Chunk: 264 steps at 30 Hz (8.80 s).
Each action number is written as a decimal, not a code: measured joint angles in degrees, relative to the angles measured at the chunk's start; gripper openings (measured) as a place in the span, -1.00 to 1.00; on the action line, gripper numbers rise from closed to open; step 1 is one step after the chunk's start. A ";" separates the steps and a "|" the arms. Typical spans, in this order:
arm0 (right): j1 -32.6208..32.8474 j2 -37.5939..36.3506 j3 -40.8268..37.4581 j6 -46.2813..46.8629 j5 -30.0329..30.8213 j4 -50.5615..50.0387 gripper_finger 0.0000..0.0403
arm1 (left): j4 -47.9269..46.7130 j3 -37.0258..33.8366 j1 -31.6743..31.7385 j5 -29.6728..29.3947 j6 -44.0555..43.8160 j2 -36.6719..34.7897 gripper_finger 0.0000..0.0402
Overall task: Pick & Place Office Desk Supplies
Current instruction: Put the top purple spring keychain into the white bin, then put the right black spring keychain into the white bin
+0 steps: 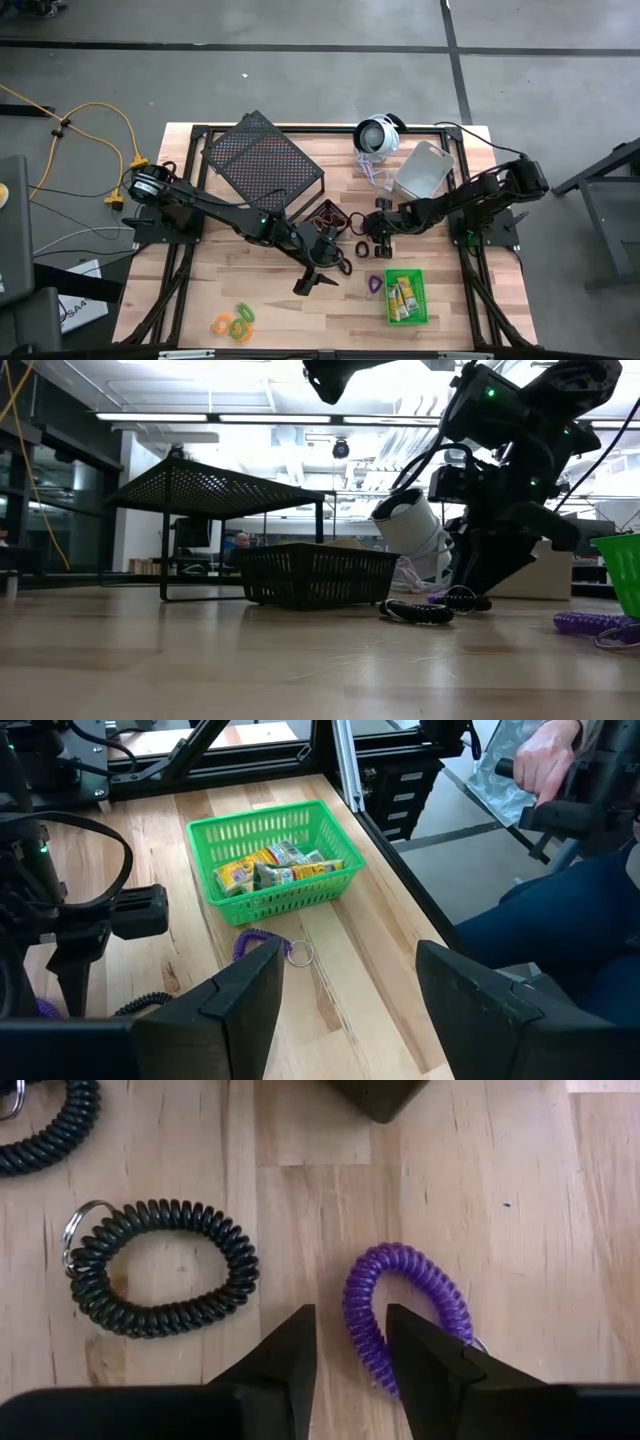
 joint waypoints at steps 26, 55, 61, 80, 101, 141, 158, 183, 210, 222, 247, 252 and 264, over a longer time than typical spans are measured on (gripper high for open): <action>0.00 1.51 0.02 0.01 0.61 2.39 -0.48 | 0.00 0.00 -0.01 0.00 0.00 0.00 0.11; 0.00 3.32 0.02 0.05 1.90 4.62 -0.88 | 1.29 0.00 0.01 0.00 0.00 0.02 0.11; 0.00 2.97 -0.03 0.43 2.10 4.40 -0.86 | 1.29 0.00 0.00 0.01 0.00 0.02 0.11; -0.04 -10.11 -0.09 0.25 5.45 -1.22 -0.86 | 1.86 0.00 0.00 0.00 0.00 0.07 0.11; -0.52 -25.00 0.06 3.20 16.10 -14.63 -0.86 | 4.05 0.00 -0.01 0.02 0.00 0.07 0.11; -31.25 -33.03 -0.02 25.65 19.63 -37.76 -0.86 | 6.51 0.00 0.01 0.02 0.00 0.07 0.11; -32.04 -24.40 -2.38 25.54 16.57 -32.86 -0.86 | 6.50 0.00 -0.01 0.00 0.00 0.04 0.11; -32.00 -23.74 -2.40 24.46 16.06 -32.69 -0.86 | 6.49 0.00 -0.01 0.01 0.00 0.04 0.11; -32.00 -23.76 -2.40 24.30 16.50 -32.49 -0.47 | 6.49 0.00 0.00 0.00 0.00 0.04 0.11; -32.00 -23.76 -2.43 24.47 16.50 -32.49 -0.31 | 6.49 0.00 -0.01 0.00 0.00 0.04 0.11; -32.00 -37.81 -2.41 22.85 7.06 -32.18 -0.31 | 6.49 0.00 -0.01 0.02 0.00 0.02 0.11; -30.04 -37.77 -2.43 18.17 -3.04 -28.56 -0.31 | 6.49 0.00 0.01 0.02 0.00 0.02 0.11; -14.56 -37.73 -2.40 15.95 -4.24 -20.00 -0.31 | 6.49 0.00 0.01 0.02 0.00 0.02 0.11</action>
